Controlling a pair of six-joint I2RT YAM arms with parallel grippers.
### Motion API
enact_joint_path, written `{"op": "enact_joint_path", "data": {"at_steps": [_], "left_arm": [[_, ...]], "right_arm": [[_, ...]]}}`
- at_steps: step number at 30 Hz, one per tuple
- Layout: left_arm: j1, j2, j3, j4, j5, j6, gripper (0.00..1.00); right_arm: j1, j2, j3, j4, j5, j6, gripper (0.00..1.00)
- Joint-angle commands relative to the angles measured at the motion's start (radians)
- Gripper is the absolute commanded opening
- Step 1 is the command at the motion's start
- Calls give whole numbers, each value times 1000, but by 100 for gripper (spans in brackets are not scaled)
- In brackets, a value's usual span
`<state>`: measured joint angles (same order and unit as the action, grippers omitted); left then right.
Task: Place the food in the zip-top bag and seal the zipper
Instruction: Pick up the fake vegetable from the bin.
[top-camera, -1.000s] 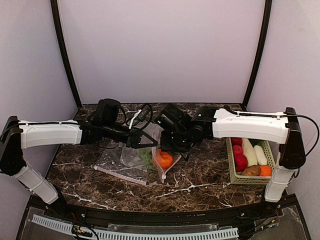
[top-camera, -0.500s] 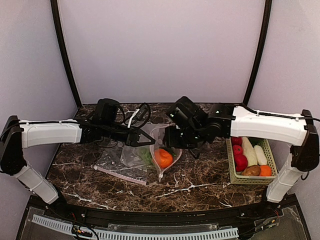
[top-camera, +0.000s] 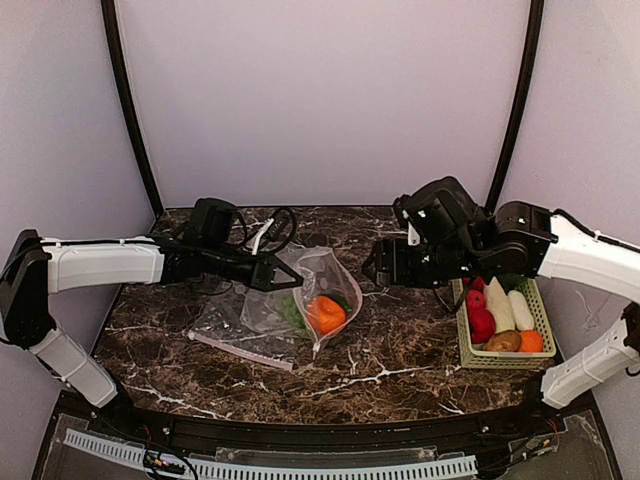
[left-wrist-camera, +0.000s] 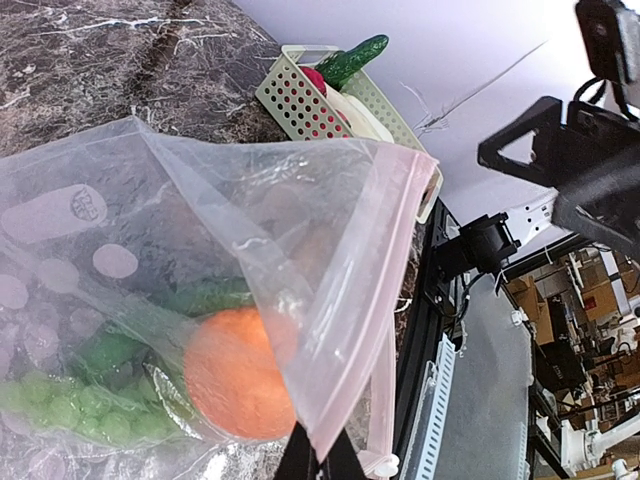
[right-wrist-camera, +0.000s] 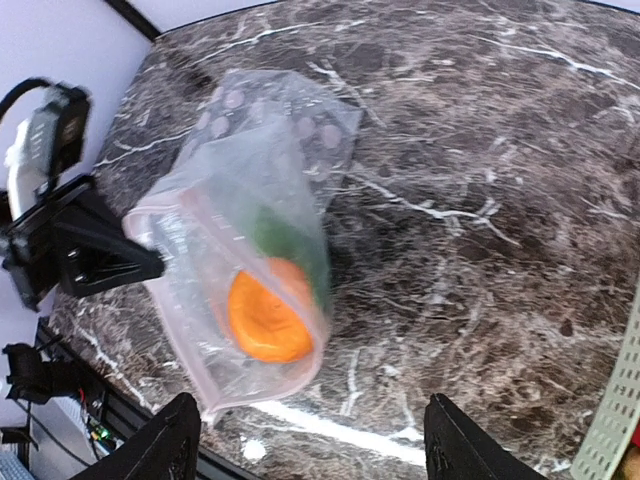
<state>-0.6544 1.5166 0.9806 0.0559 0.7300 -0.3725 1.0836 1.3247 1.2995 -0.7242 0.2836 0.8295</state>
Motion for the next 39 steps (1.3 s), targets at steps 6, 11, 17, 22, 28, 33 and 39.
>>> {"op": "enact_joint_path", "data": {"at_steps": [6, 11, 17, 22, 28, 33, 39], "left_arm": [[6, -8, 10, -18, -13, 21, 1], [6, -17, 9, -20, -15, 26, 1], [6, -16, 10, -20, -8, 22, 1], [6, -23, 9, -20, -6, 21, 1], [6, -26, 10, -20, -2, 20, 1], [6, -29, 10, -18, 3, 18, 1], [6, -30, 10, -14, 11, 12, 1]], "right_arm": [[-325, -162, -187, -177, 57, 53, 78], [-471, -214, -241, -179, 46, -2, 82], [-746, -242, -300, -154, 14, -104, 85], [-965, -251, -345, -57, -71, -187, 88], [-1194, -182, -365, 88, -121, -245, 92], [-1273, -110, -360, 185, -137, -295, 89], [-1344, -14, -343, 250, -152, -327, 85]]}}
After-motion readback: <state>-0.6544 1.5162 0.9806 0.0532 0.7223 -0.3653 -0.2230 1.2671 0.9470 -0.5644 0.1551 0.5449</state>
